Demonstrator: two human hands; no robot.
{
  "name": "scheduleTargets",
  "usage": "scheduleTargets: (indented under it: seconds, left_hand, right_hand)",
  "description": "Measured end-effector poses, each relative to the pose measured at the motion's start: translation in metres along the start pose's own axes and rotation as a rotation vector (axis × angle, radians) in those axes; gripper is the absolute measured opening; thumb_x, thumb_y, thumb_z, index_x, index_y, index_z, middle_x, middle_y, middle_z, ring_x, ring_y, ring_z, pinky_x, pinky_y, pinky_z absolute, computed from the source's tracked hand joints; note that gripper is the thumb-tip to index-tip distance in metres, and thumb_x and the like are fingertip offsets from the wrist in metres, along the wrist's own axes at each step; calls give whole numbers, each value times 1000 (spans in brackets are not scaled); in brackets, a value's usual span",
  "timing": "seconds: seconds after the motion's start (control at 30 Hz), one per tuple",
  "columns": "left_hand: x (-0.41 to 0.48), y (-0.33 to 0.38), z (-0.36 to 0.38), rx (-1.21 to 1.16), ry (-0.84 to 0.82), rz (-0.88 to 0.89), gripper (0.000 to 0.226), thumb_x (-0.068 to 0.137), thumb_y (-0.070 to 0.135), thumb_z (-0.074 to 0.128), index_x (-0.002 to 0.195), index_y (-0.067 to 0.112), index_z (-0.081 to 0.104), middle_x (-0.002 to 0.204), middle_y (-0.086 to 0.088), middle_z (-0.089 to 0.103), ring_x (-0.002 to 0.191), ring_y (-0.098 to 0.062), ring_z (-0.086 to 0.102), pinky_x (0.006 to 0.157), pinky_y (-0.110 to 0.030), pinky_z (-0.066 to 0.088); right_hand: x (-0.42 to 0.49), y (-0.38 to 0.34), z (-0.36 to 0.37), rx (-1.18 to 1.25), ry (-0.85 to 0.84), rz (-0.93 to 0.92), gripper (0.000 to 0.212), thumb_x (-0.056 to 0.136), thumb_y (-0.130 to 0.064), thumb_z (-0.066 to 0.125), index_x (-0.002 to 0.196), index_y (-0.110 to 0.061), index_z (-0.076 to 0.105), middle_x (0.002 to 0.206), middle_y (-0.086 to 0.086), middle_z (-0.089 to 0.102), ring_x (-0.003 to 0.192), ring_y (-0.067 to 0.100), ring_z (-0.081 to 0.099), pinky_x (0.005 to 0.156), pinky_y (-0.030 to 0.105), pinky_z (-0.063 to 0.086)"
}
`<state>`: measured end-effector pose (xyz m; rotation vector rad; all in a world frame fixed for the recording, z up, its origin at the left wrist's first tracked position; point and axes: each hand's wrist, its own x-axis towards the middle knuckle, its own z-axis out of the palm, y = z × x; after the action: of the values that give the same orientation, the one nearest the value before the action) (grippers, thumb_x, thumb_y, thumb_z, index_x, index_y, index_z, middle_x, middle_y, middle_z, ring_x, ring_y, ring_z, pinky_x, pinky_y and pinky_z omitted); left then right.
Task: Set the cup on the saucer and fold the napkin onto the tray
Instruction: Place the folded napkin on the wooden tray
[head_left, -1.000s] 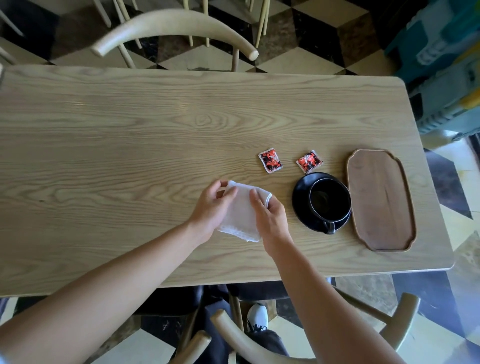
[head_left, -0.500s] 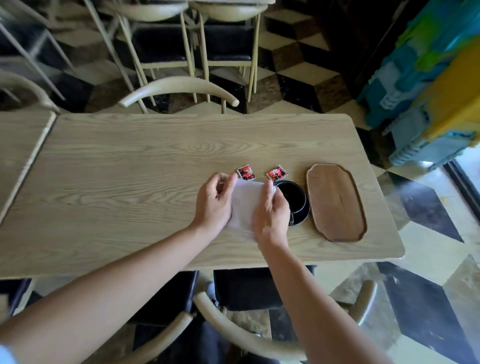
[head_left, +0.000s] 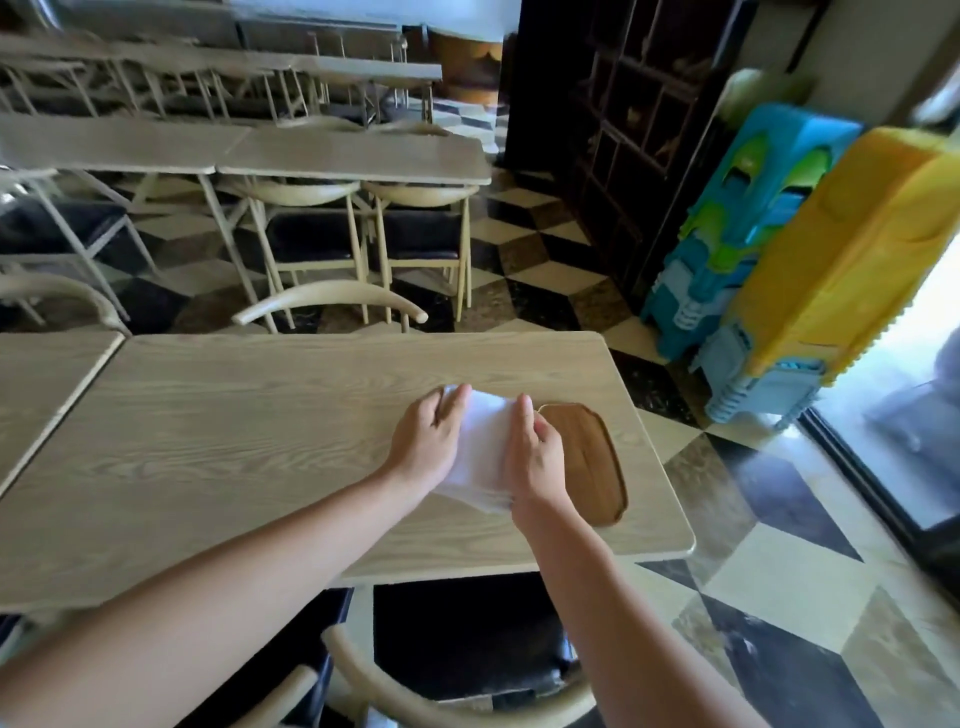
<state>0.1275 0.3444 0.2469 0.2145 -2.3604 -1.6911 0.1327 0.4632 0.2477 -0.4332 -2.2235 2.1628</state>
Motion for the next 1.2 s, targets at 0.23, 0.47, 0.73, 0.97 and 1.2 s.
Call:
scheduleTargets:
  seconds: [0.23, 0.47, 0.73, 0.97, 1.2]
  left_hand:
    - [18, 14, 10, -148, -82, 2, 35, 98, 35, 48, 67, 18, 42, 66, -2, 47, 64, -15, 44, 66, -34, 37]
    - [71, -7, 13, -16, -314, -287, 65, 75, 79, 34, 87, 20, 58, 91, -7, 65, 91, -32, 62, 86, -41, 48]
    - [74, -39, 48, 93, -249, -188, 61, 89, 64, 44, 70, 6, 54, 61, -8, 54, 68, -38, 64, 52, -34, 41]
    - [63, -39, 90, 129, -247, -81, 51, 88, 59, 43, 85, 9, 52, 68, -2, 59, 63, -21, 57, 59, -37, 40]
    - [87, -46, 198, 171, -127, -431, 62, 92, 61, 39, 70, 6, 56, 70, -9, 60, 78, -32, 59, 67, -33, 34]
  right_hand:
    - [10, -10, -7, 190, -110, 146, 48, 89, -59, 55, 94, -15, 73, 88, 7, 74, 84, 28, 71, 77, 42, 57]
    - [38, 4, 4, 12, -53, 135, 65, 70, -74, 58, 86, -11, 64, 79, 9, 62, 74, 28, 59, 64, 43, 46]
    - [60, 28, -2, -282, 105, -52, 27, 88, -41, 56, 88, -15, 51, 74, 0, 56, 66, 16, 51, 58, 36, 45]
    - [96, 35, -42, 16, 163, 329, 40, 80, -60, 57, 91, -22, 64, 87, 6, 67, 85, 28, 66, 83, 41, 53]
    - [166, 65, -98, -411, 170, 211, 61, 99, -57, 22, 101, -12, 63, 95, 5, 68, 90, 26, 60, 77, 33, 43]
